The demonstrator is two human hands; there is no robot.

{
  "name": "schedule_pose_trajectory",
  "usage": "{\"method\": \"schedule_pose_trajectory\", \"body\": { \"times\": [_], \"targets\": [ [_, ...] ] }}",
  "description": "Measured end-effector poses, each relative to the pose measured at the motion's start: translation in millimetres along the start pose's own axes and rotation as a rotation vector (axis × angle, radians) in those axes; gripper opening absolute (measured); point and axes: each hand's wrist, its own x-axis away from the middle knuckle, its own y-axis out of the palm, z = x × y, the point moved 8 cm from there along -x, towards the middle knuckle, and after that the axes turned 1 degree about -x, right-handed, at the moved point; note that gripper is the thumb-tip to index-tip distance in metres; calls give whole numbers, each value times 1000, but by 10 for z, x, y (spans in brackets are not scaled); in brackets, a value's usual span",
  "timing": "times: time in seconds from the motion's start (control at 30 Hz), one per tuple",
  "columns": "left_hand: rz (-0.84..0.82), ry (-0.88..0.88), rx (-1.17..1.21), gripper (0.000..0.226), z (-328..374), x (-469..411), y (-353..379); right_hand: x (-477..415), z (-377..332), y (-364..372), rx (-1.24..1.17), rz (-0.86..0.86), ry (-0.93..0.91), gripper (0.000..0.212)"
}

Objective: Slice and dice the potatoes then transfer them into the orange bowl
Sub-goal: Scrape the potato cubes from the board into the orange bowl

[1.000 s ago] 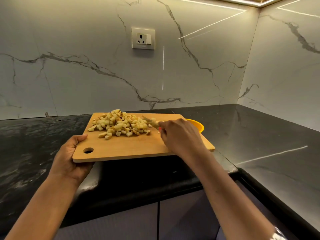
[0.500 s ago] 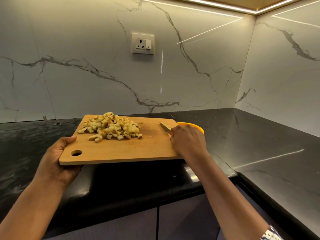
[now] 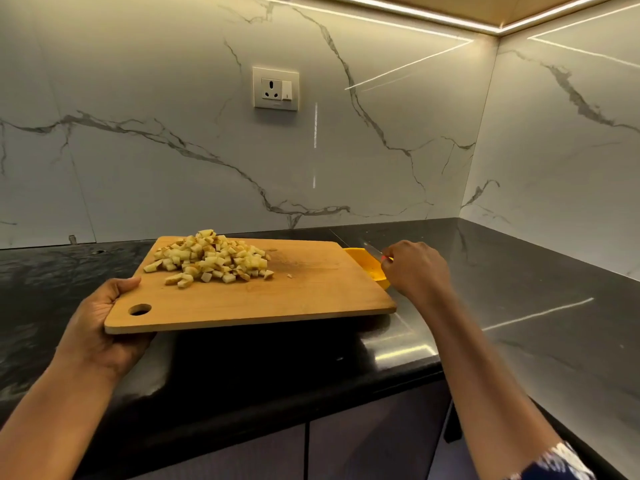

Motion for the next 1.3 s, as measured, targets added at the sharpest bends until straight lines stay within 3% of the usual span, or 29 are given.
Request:
{"method": "schedule_pose_trajectory", "body": {
  "times": [0.13,0.27,0.4,0.83,1.0,1.13,1.3],
  "targets": [
    [13,-6,-13,22,-55,17,21,540,-830,-229,-130,78,-257,28],
    [45,-7,-25,15,-76,95,106,938,-1613,-68,-191,43,-500,31],
    [45,-11,-10,13,-80,123,122,890,-1670,55,-129,6,-481,32],
    [26,-17,-18,14,-78,36,30,454,-896,103,-27,-72,-342,36],
    [45,-8,-24,13,-96,-1,10,504,-795,-111,-41,79,-360,34],
    [54,0,-42,13,-106,-21,-9,672,-1055,81,-3,57,-427,33],
    [38,-25,-42,24,-110,-66,-30,526,-910,185,45,75,-370,32]
  ]
}}
